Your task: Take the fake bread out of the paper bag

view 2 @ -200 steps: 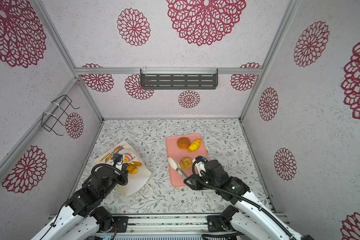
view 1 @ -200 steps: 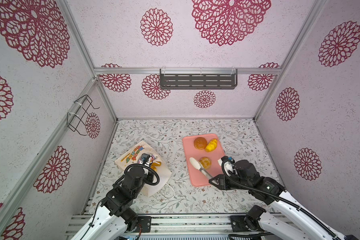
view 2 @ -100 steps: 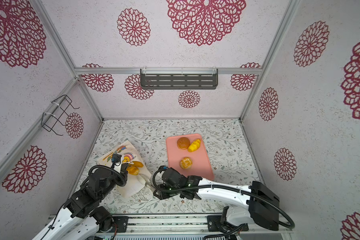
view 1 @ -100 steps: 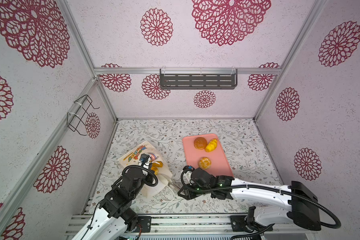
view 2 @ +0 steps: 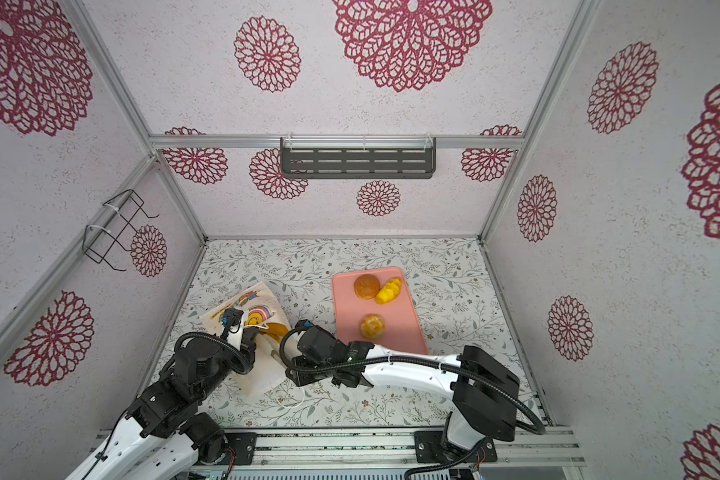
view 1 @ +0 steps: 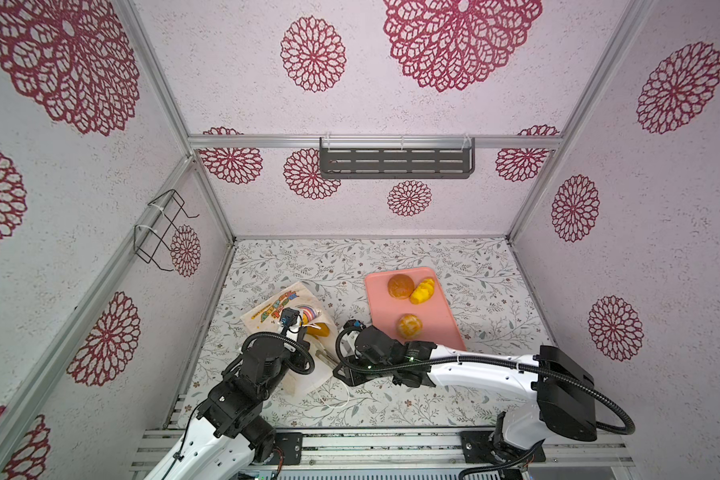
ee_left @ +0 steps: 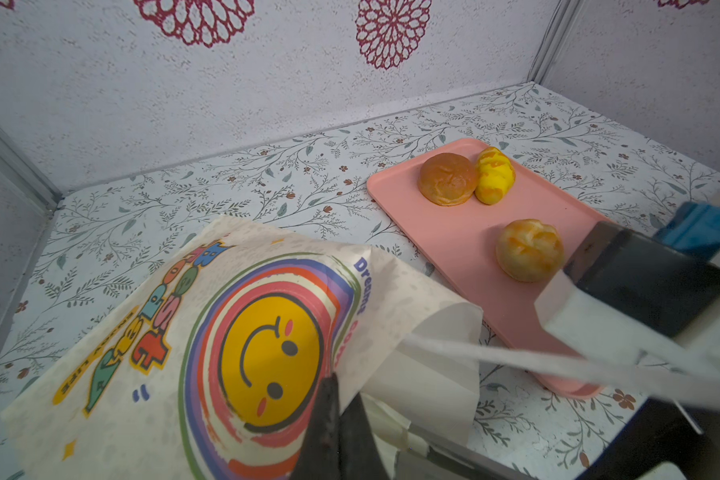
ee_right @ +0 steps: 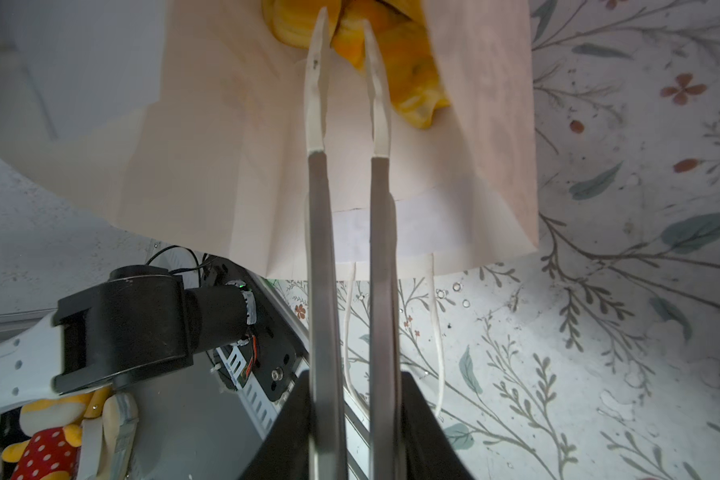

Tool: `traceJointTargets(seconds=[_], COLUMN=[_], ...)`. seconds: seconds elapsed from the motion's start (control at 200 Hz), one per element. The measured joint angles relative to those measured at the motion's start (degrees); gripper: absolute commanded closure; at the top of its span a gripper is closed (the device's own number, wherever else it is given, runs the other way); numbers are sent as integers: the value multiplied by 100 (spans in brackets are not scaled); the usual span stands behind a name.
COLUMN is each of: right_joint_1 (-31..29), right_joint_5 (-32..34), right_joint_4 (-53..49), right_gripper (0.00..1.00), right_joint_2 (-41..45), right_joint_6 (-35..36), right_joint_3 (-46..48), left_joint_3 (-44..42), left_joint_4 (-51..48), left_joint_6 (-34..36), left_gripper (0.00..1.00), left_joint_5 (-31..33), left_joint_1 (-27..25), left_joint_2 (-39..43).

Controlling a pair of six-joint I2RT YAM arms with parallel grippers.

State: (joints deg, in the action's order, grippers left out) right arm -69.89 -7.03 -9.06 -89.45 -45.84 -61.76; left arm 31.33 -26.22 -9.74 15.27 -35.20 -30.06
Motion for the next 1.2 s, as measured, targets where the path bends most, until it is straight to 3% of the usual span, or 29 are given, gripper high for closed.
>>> traceJointTargets(seconds=[0.385, 0.64, 0.956, 1.201], right_joint_1=[-190, -208, -542, -1097], right_joint_5=[549, 549, 546, 946], right_joint_4=[-1351, -1508, -599, 1045], right_gripper=[68, 68, 68, 68], right_joint_2=[-155, -236, 7, 92], right_joint_6=[332, 428, 251, -437], right_joint_3=[-546, -564, -63, 1049], left_joint_3=[0, 0, 7, 79], left_joint_4=[37, 37, -33, -201], left_joint_6=[-39, -39, 190, 455], left_gripper=[100, 100, 100, 100], left_joint_5=[-44, -63, -501, -730], left_joint_1=[0, 0, 0, 0], left_joint_2=[-109, -61, 20, -129])
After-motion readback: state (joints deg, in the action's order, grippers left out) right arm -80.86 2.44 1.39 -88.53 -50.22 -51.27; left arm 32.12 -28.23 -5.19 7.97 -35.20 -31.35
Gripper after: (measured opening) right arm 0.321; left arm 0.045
